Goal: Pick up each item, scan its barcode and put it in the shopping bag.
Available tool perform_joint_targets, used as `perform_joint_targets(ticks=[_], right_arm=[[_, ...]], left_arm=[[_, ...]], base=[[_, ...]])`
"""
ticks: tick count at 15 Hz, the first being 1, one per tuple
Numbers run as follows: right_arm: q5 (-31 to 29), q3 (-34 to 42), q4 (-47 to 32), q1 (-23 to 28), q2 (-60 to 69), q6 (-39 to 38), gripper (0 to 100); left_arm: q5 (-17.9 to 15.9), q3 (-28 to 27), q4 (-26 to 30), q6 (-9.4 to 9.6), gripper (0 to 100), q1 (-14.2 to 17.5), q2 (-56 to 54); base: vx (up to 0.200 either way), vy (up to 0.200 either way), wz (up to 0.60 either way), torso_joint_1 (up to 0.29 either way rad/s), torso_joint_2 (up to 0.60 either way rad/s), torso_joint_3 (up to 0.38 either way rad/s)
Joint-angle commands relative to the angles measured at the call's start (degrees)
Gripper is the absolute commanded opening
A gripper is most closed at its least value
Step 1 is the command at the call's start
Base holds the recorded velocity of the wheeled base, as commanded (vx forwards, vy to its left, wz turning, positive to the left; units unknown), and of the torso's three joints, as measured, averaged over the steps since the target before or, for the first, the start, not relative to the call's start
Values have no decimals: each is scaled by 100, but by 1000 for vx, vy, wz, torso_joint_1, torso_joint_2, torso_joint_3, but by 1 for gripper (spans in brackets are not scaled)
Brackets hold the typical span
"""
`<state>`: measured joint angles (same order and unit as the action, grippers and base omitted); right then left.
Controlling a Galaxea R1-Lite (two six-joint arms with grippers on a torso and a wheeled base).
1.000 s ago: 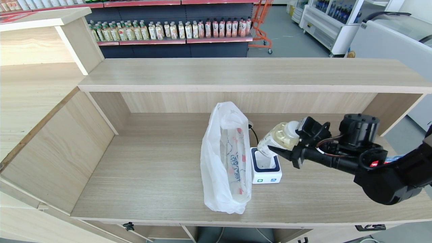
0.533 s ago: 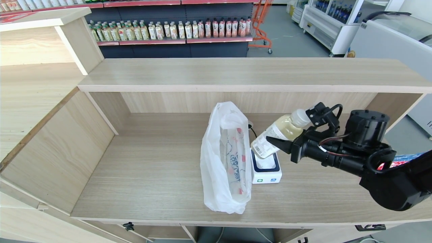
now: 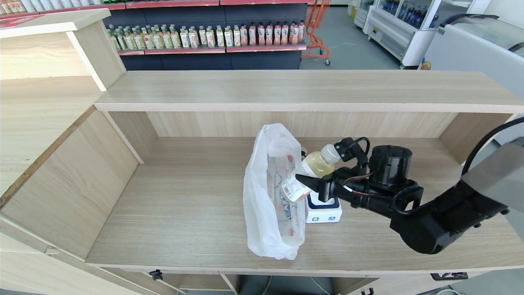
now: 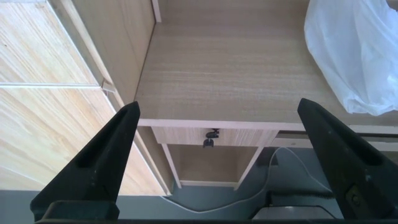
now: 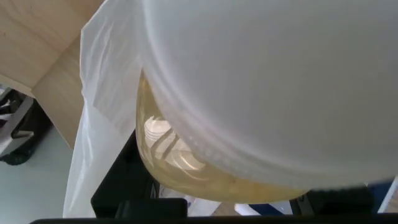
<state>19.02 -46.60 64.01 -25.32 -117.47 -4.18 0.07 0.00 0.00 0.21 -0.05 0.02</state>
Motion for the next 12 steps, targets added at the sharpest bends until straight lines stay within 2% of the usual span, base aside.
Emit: perform_joint_targets(ticks=[1,7,12], right_arm=[[-3,-332,-38,-70,-505,-4,0],[-258,-1026,-117,-360,-1094,58,0],[-285,-1167,-108,-386,-1472,928,0]], left_arm=[[1,0,0,-3,100,5,-2],[1,0,0,6,100,5,-2],[1,0,0,-3,100,-4,-2]], base=[[0,0,0,0,0,0],[0,0,0,0,0,0],[0,0,0,0,0,0]])
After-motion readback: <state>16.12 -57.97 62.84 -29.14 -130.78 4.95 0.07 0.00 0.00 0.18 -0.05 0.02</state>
